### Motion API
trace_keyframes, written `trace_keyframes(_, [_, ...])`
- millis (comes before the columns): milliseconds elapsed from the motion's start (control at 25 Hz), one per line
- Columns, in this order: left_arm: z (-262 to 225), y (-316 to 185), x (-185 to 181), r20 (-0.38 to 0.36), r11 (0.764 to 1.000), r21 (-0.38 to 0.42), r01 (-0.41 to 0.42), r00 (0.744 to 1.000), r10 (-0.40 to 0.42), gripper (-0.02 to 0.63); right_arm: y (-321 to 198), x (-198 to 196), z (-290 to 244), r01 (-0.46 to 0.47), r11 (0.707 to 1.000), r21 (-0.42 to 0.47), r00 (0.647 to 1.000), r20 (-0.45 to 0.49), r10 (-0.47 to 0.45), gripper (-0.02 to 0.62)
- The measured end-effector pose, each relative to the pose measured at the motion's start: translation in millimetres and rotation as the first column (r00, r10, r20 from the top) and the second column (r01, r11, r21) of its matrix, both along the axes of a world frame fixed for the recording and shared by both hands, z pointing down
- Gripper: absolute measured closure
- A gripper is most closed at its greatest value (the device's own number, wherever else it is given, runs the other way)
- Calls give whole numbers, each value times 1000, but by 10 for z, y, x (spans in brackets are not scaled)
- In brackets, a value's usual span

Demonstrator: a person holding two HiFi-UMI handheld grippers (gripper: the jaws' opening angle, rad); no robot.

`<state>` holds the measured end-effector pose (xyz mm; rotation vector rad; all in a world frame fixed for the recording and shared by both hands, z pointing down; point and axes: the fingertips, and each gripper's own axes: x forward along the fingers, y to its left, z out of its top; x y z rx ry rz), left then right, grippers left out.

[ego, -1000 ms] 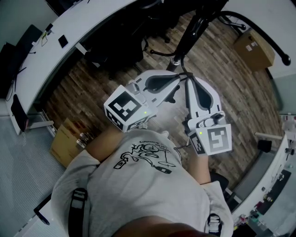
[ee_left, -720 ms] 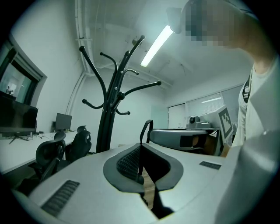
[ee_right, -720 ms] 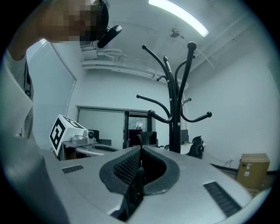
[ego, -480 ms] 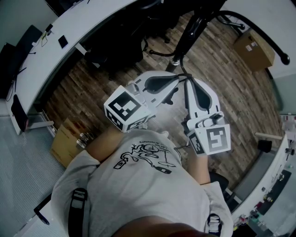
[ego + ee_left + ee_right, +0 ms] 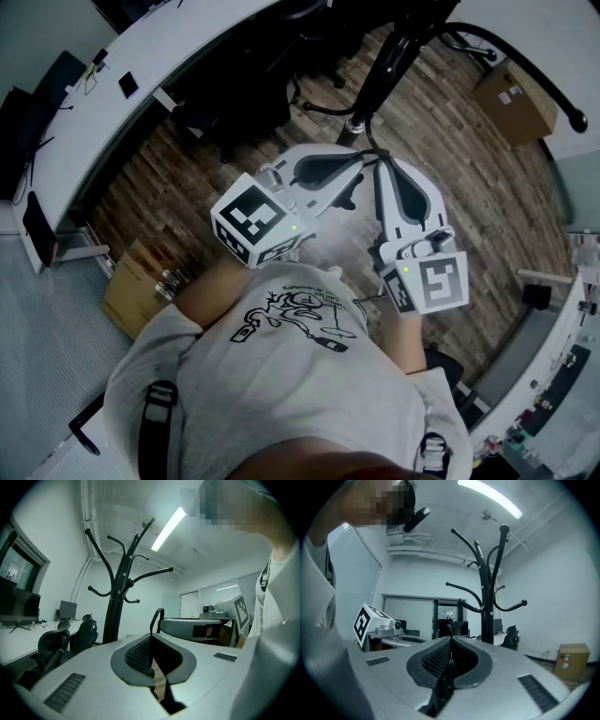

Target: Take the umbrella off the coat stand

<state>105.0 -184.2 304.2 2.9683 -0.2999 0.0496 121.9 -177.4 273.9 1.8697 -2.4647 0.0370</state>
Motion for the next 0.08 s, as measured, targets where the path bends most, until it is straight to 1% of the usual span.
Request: trace_keyframes(80, [-1, 4, 9, -1, 1000, -1, -2, 1000, 2, 584, 2, 5, 0, 0, 1000, 0, 1000, -1, 0, 583])
